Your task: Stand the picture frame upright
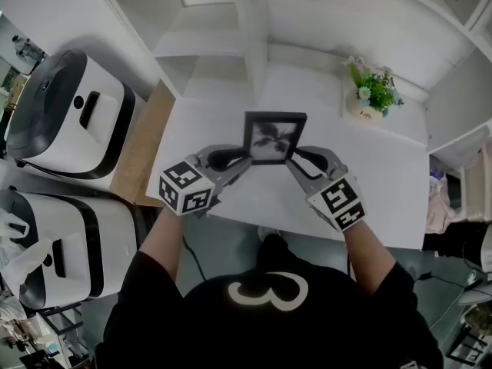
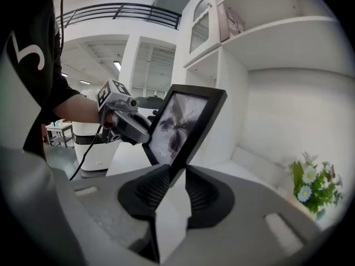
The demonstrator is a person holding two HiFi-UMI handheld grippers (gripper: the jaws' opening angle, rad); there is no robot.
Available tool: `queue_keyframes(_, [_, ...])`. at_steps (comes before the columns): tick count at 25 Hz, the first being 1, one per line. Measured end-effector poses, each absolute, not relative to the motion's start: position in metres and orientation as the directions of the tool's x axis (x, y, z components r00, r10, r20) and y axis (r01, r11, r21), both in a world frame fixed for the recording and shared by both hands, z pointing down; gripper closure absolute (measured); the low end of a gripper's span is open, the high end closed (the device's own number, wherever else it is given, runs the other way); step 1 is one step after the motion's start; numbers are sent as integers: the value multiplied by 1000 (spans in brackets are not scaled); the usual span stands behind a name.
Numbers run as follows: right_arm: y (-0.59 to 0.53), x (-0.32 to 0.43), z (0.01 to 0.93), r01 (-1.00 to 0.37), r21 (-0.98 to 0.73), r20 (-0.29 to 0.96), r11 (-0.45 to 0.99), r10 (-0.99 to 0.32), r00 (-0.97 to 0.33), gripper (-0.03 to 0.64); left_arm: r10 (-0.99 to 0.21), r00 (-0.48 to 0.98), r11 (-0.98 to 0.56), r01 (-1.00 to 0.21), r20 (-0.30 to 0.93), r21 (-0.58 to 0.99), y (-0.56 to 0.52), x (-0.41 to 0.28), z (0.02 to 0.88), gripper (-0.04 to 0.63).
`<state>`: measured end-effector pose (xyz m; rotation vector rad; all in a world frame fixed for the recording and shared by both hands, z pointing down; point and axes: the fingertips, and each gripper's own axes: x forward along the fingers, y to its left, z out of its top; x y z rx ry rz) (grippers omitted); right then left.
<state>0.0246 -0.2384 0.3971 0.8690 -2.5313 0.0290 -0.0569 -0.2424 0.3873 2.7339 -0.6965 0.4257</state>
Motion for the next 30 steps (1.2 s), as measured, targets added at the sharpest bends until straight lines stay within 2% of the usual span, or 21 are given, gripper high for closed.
queue_keyframes(10, [-321,16,437,-542,132,505,830,-527,-684,528,-355,853,-874,-448,383,187,-325,-64,429,512])
queue_keyframes(20, [-381,1,481,-556,67,574,828,-488,-658,531,-392,778,-842,-519,492,150,-384,-78,493,509])
queue_keyframes(30, [-416,-10,509,-605,15,583,796,-498,-642,531,-439,674,-798,-596,595,86,-416,-91,529,505])
